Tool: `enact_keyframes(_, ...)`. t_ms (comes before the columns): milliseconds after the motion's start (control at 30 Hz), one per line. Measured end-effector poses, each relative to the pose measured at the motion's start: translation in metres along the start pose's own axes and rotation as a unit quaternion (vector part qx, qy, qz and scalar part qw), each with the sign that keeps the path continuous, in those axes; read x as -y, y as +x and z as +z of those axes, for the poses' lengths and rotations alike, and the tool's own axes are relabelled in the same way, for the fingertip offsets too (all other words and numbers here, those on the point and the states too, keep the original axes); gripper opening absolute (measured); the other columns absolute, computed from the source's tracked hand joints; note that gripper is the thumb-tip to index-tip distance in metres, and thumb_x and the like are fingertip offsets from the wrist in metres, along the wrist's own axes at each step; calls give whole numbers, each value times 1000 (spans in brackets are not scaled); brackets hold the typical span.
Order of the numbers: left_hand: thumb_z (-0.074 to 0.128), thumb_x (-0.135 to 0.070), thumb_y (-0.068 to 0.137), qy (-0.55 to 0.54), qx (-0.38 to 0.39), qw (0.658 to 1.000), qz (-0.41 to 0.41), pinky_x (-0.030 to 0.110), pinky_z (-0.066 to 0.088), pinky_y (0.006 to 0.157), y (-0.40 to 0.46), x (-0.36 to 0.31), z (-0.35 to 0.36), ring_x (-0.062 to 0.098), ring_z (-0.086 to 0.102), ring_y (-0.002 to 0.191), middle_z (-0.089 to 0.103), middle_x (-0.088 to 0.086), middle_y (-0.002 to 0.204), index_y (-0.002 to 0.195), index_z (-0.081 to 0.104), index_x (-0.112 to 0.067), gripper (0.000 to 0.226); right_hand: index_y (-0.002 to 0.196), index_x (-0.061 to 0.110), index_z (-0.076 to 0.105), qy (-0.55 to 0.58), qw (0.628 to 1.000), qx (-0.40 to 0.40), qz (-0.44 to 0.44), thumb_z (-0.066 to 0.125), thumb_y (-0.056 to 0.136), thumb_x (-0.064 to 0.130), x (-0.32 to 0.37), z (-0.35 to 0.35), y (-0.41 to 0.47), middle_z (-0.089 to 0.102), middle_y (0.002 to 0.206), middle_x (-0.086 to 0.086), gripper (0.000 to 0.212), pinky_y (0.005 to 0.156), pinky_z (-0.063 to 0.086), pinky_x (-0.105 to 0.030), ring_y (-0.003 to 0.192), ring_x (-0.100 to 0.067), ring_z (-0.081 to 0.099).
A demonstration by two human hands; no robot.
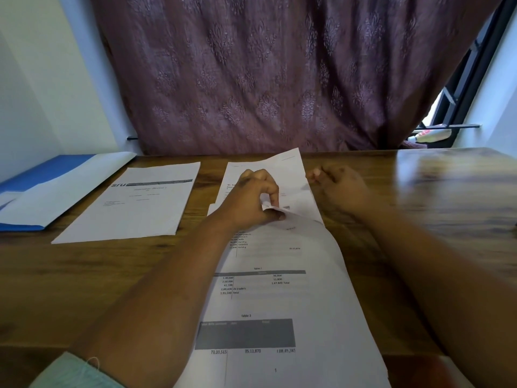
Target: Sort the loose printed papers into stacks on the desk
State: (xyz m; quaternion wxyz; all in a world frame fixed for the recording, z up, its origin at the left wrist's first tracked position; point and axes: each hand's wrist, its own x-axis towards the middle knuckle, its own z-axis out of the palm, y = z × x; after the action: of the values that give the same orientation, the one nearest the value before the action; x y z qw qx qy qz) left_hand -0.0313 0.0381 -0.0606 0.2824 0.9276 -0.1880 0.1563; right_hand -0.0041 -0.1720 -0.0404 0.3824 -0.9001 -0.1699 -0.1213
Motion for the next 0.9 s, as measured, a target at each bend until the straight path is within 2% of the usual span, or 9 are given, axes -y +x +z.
enact_keyframes(133, 87, -24, 72, -46, 31, 998, -10, 38, 54, 91, -2, -3, -4, 8, 65, 94, 74, -6, 102, 71, 62, -21, 25, 104, 18, 63, 10, 994, 63, 84, 71, 87, 35, -9, 6, 0, 66, 87, 0, 24, 61, 43, -18, 78, -15, 60)
enact_keyframes(233, 81, -19, 79, -66, 22, 997, -42, 39, 56, 90, -3, -9, -6, 9, 63, 92, 67, -7, 103, 96, 65, -13, 24, 98, 14, 67, 10, 997, 42, 68, 77, 82, 24, -4, 8, 0, 67, 81, -4, 21, 59, 45, -18, 72, -16, 60)
enact_keyframes(400, 85, -24, 74, -55, 30, 996, -70, 15, 44, 79, -2, -10, -5, 15, 55, 103, 56, -5, 122, 128, 43, -33, 68, 86, 21, 64, -6, 999, 17, 35, 78, 81, 19, 5, 4, 1, 67, 74, -2, 15, 64, 55, -27, 70, -18, 64)
enact_keyframes(467, 86, -24, 74, -70, 33, 994, -80, 21, 45, 86, -1, -9, -4, 15, 55, 106, 55, -7, 118, 138, 38, -33, 81, 85, 20, 65, -36, 999, 22, -6, 74, 85, 20, 5, 5, 0, 69, 84, -2, 9, 71, 57, -32, 79, -18, 64)
enact_keyframes(567, 86, -24, 74, -76, 37, 993, -84, 25, 45, 91, -1, -7, -3, 17, 57, 107, 58, -5, 114, 144, 38, -31, 85, 83, 26, 64, -85, 993, 25, -83, 72, 87, 25, 8, 4, -3, 63, 124, 0, 9, 91, 50, -33, 110, -18, 56)
enact_keyframes(633, 85, -29, 74, -32, 36, 996, -78, 24, 43, 88, -1, -7, -3, 17, 56, 108, 60, -3, 120, 137, 51, -25, 71, 81, 28, 64, -77, 991, 7, -111, 69, 89, 28, 9, 4, -3, 57, 128, 1, 9, 93, 48, -33, 114, -16, 53)
enact_keyframes(733, 86, -34, 72, 20, -2, 998, -61, 19, 37, 82, -1, -6, -3, 13, 46, 105, 52, -5, 115, 116, 64, -18, 52, 86, 20, 65, 41, 998, -4, -40, 52, 99, 34, 11, 5, -3, 66, 105, 2, 23, 73, 49, -20, 89, -9, 64)
enact_keyframes(833, 90, -30, 67, 6, -13, 1000, -26, 14, 38, 80, -2, -5, -6, 12, 47, 110, 56, -8, 118, 82, 62, -23, 32, 109, 13, 64, -36, 999, -9, 8, 50, 101, 29, 2, 4, 2, 62, 101, 3, 23, 65, 40, -15, 83, -10, 57)
enact_keyframes(900, 90, -24, 68, -3, 11, 1000, -13, 24, 49, 87, -2, -3, -5, 13, 58, 106, 67, -5, 113, 68, 56, -25, 33, 112, 11, 63, -64, 997, 24, 45, 59, 96, 30, -5, 2, 3, 64, 99, 1, 25, 66, 39, -16, 77, -8, 54)
